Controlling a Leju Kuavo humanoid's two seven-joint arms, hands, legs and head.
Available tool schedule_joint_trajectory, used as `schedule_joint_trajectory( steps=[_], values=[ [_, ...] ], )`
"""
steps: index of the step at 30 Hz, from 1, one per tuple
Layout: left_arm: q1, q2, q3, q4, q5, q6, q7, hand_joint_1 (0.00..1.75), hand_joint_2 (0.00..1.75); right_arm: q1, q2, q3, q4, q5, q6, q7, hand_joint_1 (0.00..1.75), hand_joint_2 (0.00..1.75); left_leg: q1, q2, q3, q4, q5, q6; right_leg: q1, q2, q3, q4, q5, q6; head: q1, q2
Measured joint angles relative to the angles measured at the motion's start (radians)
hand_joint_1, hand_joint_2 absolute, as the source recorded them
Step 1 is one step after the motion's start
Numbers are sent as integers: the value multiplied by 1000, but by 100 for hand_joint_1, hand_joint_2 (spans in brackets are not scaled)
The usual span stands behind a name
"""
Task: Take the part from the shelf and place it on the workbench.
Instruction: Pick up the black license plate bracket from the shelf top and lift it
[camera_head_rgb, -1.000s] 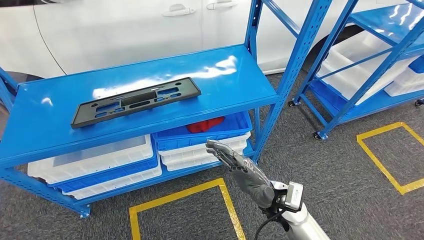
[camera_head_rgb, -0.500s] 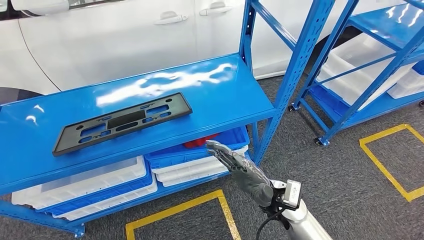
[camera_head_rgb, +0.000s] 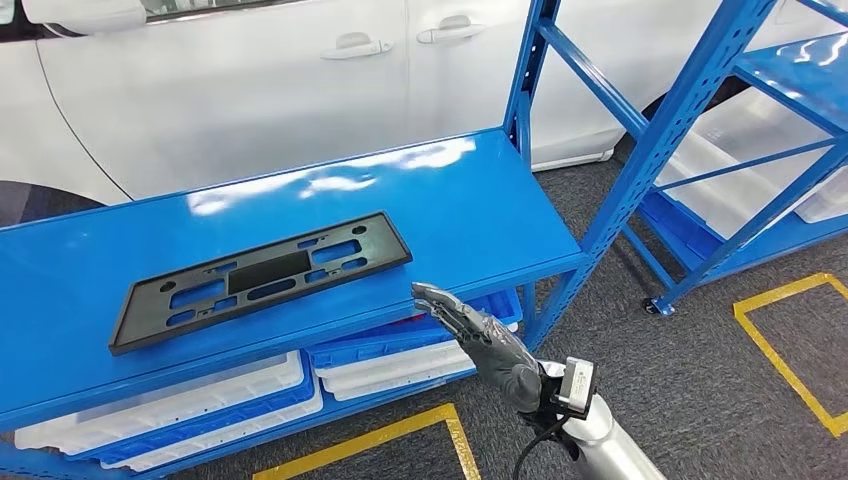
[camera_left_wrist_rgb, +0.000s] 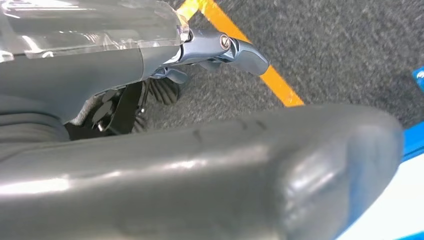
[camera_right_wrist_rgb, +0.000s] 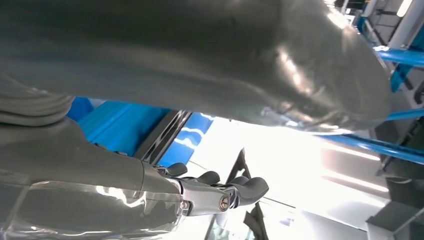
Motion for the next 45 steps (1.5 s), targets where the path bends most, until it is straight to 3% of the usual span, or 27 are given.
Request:
schedule_joint_trajectory(
  steps=[2, 3, 5, 7, 9, 11, 12, 13, 15, 16, 18, 21, 23, 26, 27, 28, 30, 32, 33, 37, 39, 41, 42, 43, 45],
  values=[
    [2, -4, 0, 1, 0, 10, 5, 0, 0, -1, -4, 12, 15, 7, -6, 14, 0, 0, -1, -2, 17, -2, -21, -10, 9, -1, 12, -84, 83, -12, 0, 0],
    [3, -6, 0, 1, 0, 15, 7, 0, 0, -2, -5, 21, 24, 13, -10, 19, 0, 0, -2, -3, 22, -1, -27, -15, 11, -1, 14, -97, 95, -17, 0, 0],
    [4, -7, 0, 1, 0, 22, 10, 0, 0, -10, -5, 42, 44, 26, -16, 24, 0, 0, -2, -4, 28, 3, -29, -26, 9, 0, 26, -104, 92, -26, 0, 0],
    [5, -8, 0, 1, 0, 25, 11, 0, 0, -28, -4, 65, 66, 37, -22, 25, 0, 87, -1, -4, 8, 54, -34, -35, 5, 0, 47, -120, 86, -36, 0, 0],
    [6, -9, 0, 1, -1, 26, 15, 0, 0, -45, 0, 93, 90, 53, -34, 31, 0, 175, 3, -4, -58, 165, -71, -45, 2, 0, 64, -128, 77, -44, 0, 0],
    [7, -10, -1, 1, -2, 27, 19, 0, 0, -58, 9, 123, 115, 75, -51, 43, 0, 175, 7, -4, -131, 257, -114, -54, 2, 1, 74, -128, 66, -46, 0, 0],
    [8, -10, -3, 1, -3, 27, 21, 0, 0, -65, 15, 139, 128, 84, -61, 49, 0, 175, 9, -3, -150, 263, -109, -57, 2, 2, 79, -128, 60, -46, 0, 0],
    [9, -10, -4, 1, -3, 27, 23, 0, 0, -75, 22, 153, 141, 91, -71, 54, 0, 175, 10, -3, -153, 235, -81, -60, 1, 4, 86, -127, 55, -45, 0, 0],
    [10, -10, -7, 1, -1, 27, 25, 0, 0, -98, 34, 179, 165, 102, -94, 62, 0, 175, 12, -3, -121, 111, 15, -60, 0, 6, 100, -125, 45, -40, 0, 0],
    [10, -10, -8, 1, -1, 27, 26, 0, 0, -112, 38, 193, 176, 106, -105, 66, 0, 175, 10, -1, -105, 54, 41, -56, 1, 7, 104, -124, 41, -37, 0, 0],
    [9, -10, -11, 1, -2, 27, 27, 0, 0, -137, 46, 219, 199, 111, -121, 73, 0, 175, 6, 0, -91, 5, 61, -42, 3, 7, 105, -122, 36, -26, 0, 0],
    [10, -12, -16, 1, -2, 27, 27, 0, 0, -160, 52, 243, 221, 115, -131, 78, 0, 175, 8, 0, -87, -2, 72, -22, 4, 6, 104, -115, 26, -10, 0, 0],
    [10, -14, -17, 1, 0, 28, 27, 0, 0, -173, 54, 254, 231, 115, -135, 79, 0, 175, 13, 1, -82, -9, 76, -12, 2, 4, 77, -54, -14, 0, 0, 0],
    [9, -14, -19, 1, 0, 28, 31, 0, 0, -196, 64, 275, 254, 117, -142, 86, 0, 175, 10, 2, -82, -9, 75, -6, -4, 1, -18, 136, -92, 10, 0, 0],
    [9, -14, -21, 1, 0, 29, 36, 0, 0, -207, 72, 284, 267, 121, -152, 95, 0, 175, 10, 2, -81, -9, 74, -6, -5, 0, -35, 164, -91, 12, 0, 0],
    [9, -14, -22, 1, 0, 32, 44, 0, 0, -220, 81, 294, 281, 132, -170, 109, 0, 175, 10, 1, -80, -9, 73, -7, -7, -1, -33, 152, -71, 13, 0, 0],
    [9, -15, -24, 1, 0, 39, 61, 0, 0, -249, 102, 310, 307, 170, -230, 140, 0, 175, 10, 0, -77, -7, 69, -11, -9, -1, 22, 32, 1, 8, 0, 0],
    [10, -17, -25, 1, 0, 46, 68, 0, 0, -273, 122, 324, 331, 223, -300, 164, 0, 175, 7, -1, -77, -4, 65, -19, -5, -1, 76, -83, 40, -1, 0, 0],
    [10, -18, -25, 1, 0, 47, 69, 0, 0, -282, 131, 332, 344, 253, -334, 173, 0, 175, 5, -2, -78, -3, 64, -24, -3, -1, 87, -109, 42, -5, 0, 0],
    [10, -18, -25, 1, 0, 49, 65, 0, 0, -307, 170, 362, 406, 400, -493, 202, 0, 175, 8, -2, -83, 12, 49, -47, -3, 1, 92, -123, 43, -27, 0, 0],
    [9, -19, -25, 1, 0, 49, 60, 0, 0, -323, 198, 377, 441, 466, -575, 209, 0, 175, 11, -2, -122, 100, -3, -55, -6, 0, 94, -128, 45, -37, 0, 0],
    [11, -20, -25, 1, 0, 49, 59, 0, 0, -331, 218, 389, 467, 492, -612, 211, 0, 175, 12, -2, -187, 236, -63, -61, -5, -1, 94, -127, 44, -41, 0, 0],
    [11, -21, -25, 1, 0, 49, 59, 0, 0, -332, 224, 393, 477, 498, -618, 212, 0, 175, 12, -2, -210, 280, -74, -64, -5, -2, 95, -127, 43, -41, 0, 0],
    [12, -21, -25, 1, 0, 49, 59, 0, 0, -332, 228, 396, 487, 500, -621, 213, 0, 175, 13, -2, -215, 287, -65, -65, -5, -2, 95, -127, 43, -41, 0, 0],
    [13, -21, -25, 1, 0, 49, 58, 0, 0, -334, 237, 401, 500, 502, -623, 215, 0, 175, 16, -2, -167, 183, 3, -65, -5, 0, 97, -124, 41, -38, 0, 0]
  ],
)
